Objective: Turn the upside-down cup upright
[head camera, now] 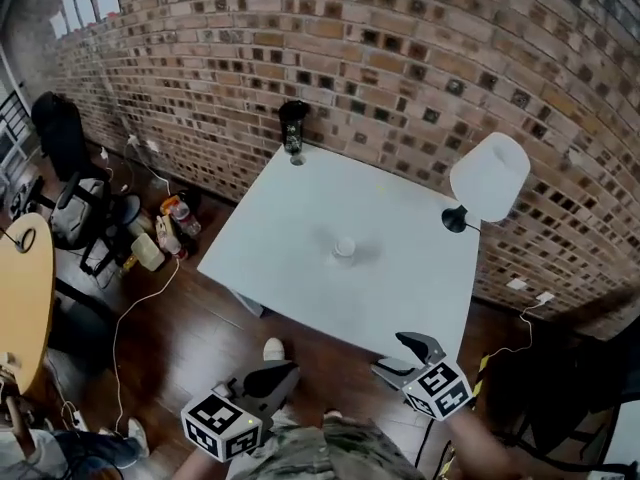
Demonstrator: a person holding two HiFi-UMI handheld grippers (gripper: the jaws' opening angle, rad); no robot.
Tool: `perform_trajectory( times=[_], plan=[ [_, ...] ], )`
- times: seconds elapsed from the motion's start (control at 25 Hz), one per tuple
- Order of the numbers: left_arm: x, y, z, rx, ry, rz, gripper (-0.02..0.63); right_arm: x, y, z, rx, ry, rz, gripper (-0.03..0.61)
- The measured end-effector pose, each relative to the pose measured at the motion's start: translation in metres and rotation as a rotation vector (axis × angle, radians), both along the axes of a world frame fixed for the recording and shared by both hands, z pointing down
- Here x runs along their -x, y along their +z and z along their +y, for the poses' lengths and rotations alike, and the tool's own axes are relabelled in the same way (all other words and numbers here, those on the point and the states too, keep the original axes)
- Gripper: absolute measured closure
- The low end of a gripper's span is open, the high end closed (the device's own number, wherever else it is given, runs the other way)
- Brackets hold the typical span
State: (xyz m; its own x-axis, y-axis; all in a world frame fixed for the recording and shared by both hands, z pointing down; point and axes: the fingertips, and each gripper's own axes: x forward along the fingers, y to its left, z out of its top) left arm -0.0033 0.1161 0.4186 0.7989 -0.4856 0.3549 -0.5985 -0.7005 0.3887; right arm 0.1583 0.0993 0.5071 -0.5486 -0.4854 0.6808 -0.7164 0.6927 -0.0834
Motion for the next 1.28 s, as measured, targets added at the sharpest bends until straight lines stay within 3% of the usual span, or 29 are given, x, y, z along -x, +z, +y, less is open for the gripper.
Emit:
perform_trajectory(
  times=[0.28, 0.48, 0.68, 0.92, 1.28],
  plan=[
    [0.002, 0.001, 0.102, 0.015, 0.0, -0.12, 0.607, 0.003, -0.015, 0.131, -0.006, 0.012, -0.127, 0.262],
    [0.001, -0.019, 0.15, -0.021, 0.052, -0.102, 0.607, 0.01, -0.049, 0.192, -0.062, 0.077, -0.185, 0.265],
    [0.028, -0.038, 0.203, -0.05, 0.117, -0.088, 0.607, 0.036, -0.089, 0.247, -0.125, 0.15, -0.196, 0.266],
    [0.083, -0.039, 0.284, 0.029, 0.167, -0.043, 0.607, 0.085, -0.113, 0.324, -0.149, 0.236, -0.246, 0.268],
    [0.084, -0.052, 0.353, 0.005, 0.164, -0.04, 0.607, 0.1, -0.138, 0.399, -0.2, 0.215, -0.228, 0.296]
  ],
)
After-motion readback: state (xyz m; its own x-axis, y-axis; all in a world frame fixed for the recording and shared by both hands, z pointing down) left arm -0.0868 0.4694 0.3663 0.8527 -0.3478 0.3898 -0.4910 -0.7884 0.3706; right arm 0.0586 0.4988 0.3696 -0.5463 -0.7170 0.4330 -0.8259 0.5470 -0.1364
